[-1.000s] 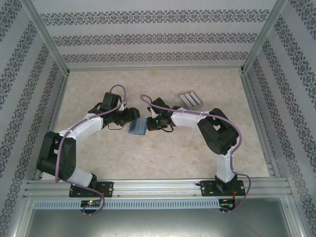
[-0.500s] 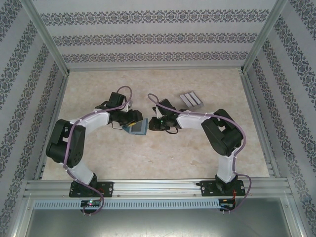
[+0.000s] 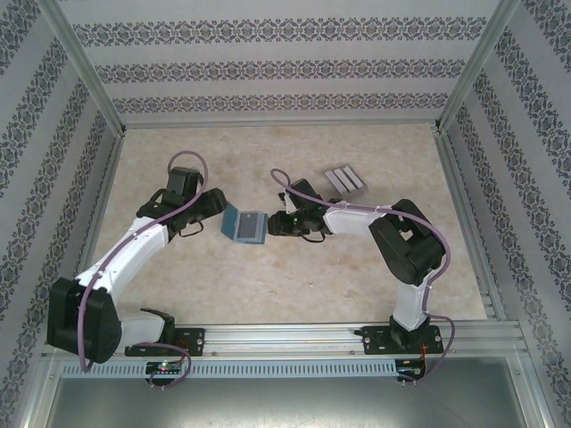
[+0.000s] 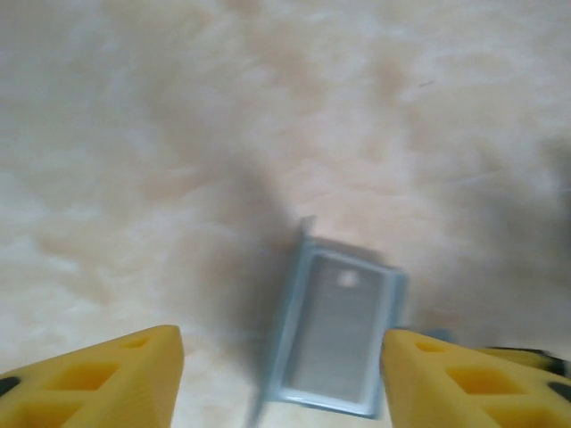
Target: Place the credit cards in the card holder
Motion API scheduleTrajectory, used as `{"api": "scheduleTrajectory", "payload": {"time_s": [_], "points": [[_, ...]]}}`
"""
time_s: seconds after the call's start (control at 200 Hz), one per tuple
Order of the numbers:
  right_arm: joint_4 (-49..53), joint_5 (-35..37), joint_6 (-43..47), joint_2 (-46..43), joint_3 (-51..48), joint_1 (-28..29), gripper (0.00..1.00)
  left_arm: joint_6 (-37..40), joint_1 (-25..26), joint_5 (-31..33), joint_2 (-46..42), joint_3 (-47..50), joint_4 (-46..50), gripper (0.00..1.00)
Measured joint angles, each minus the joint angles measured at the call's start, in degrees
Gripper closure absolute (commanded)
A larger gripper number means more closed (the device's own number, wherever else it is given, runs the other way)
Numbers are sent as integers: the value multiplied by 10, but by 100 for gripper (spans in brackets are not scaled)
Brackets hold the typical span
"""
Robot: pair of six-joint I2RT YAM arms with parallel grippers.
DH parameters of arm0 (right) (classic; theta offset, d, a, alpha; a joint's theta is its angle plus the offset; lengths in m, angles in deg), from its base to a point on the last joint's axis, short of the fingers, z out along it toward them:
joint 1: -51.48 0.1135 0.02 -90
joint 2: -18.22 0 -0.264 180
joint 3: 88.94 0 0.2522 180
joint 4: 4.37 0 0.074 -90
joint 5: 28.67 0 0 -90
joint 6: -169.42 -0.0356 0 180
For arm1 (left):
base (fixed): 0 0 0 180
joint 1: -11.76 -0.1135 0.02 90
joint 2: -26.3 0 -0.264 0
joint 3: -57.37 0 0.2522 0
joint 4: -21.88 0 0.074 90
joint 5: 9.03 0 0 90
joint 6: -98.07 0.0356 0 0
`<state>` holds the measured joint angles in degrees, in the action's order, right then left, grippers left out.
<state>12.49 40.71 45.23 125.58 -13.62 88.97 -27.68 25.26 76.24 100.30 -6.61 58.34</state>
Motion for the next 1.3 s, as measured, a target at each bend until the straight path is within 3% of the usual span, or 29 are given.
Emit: {"api": "scheduleTrajectory", "payload": {"time_s": [0.2,0.34,0.704,0.784,0.969,1.194,1.304], "points": [[-2,0,0,-17,0,-3,57,-10,-8,3,36,50,-1,57],[-1,0,-4,-17,1,-2,49,-11,-8,-14,35,51,-27,64],[31,49,-21,19,87,29,48,-10,-8,-67,64,51,-68,67],[46,64,-22,30,106,35,54,-9,-8,-74,68,51,-69,67],[82,101,-19,41,121,40,85,-9,-8,-82,71,51,-74,67],[107,140,-14,37,120,40,99,-9,-8,-90,80,51,-82,68],[109,151,-14,23,111,40,100,-9,-8,-104,89,51,-86,69]]}}
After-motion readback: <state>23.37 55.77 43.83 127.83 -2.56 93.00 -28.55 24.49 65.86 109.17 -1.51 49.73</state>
